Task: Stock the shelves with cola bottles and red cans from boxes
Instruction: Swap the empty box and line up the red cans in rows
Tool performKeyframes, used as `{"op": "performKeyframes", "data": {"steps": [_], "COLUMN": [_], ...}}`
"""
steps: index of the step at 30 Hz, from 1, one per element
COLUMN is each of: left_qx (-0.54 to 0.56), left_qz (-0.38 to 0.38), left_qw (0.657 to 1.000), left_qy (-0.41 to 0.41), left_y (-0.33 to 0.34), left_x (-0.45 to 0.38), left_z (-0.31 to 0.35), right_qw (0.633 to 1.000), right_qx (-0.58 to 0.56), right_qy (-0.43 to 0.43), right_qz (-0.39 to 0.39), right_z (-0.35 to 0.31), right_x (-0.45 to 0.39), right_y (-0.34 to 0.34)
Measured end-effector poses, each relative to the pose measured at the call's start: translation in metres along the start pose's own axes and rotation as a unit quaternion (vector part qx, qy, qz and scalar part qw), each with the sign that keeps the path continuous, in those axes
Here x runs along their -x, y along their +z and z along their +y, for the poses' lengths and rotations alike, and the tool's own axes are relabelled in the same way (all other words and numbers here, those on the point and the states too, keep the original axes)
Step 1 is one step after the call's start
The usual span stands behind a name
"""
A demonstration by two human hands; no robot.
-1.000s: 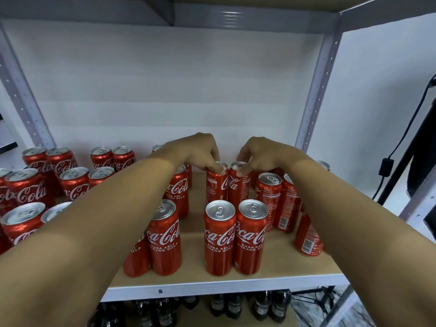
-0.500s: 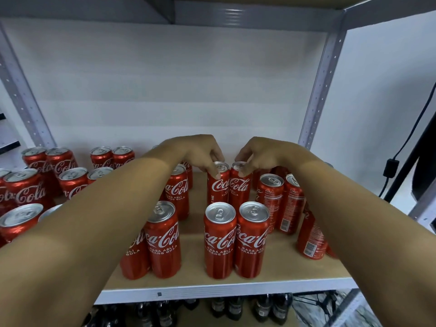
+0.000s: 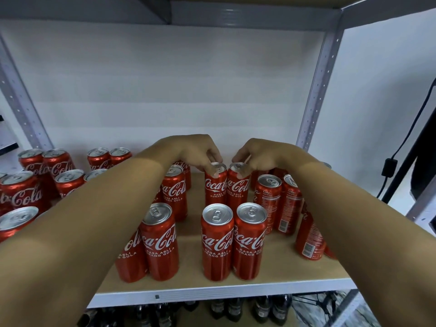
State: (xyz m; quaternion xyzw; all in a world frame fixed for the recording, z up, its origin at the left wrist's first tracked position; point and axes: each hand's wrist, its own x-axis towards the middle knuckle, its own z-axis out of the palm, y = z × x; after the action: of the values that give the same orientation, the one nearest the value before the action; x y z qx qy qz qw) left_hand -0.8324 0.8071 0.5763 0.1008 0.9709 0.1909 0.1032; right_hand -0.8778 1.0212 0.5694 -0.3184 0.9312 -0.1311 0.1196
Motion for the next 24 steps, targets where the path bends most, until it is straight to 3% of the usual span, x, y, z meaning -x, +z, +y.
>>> {"op": "performKeyframes", "data": {"steps": [6, 24], "left_qx": [-0.005, -0.039], "left_qz": [0.032, 0.010], "left_qw": [0.999, 0.999], "left_qy": [-0.036, 0.006], "left_y": [0.0063, 0.0046], "left_x": [-0.0031, 0.0024], "left_z": [0.0015, 0.0011], "right_qw": [0.999, 0.998], "right_qx": [0.024, -0.070], "right_qy": [0.017, 0.008], "right_qz": [0.030, 0.005], "right_z": [-0.0011, 0.0036], "right_x": [-0.0038, -0.0006], "right_y": [0.0043, 0.0069]}}
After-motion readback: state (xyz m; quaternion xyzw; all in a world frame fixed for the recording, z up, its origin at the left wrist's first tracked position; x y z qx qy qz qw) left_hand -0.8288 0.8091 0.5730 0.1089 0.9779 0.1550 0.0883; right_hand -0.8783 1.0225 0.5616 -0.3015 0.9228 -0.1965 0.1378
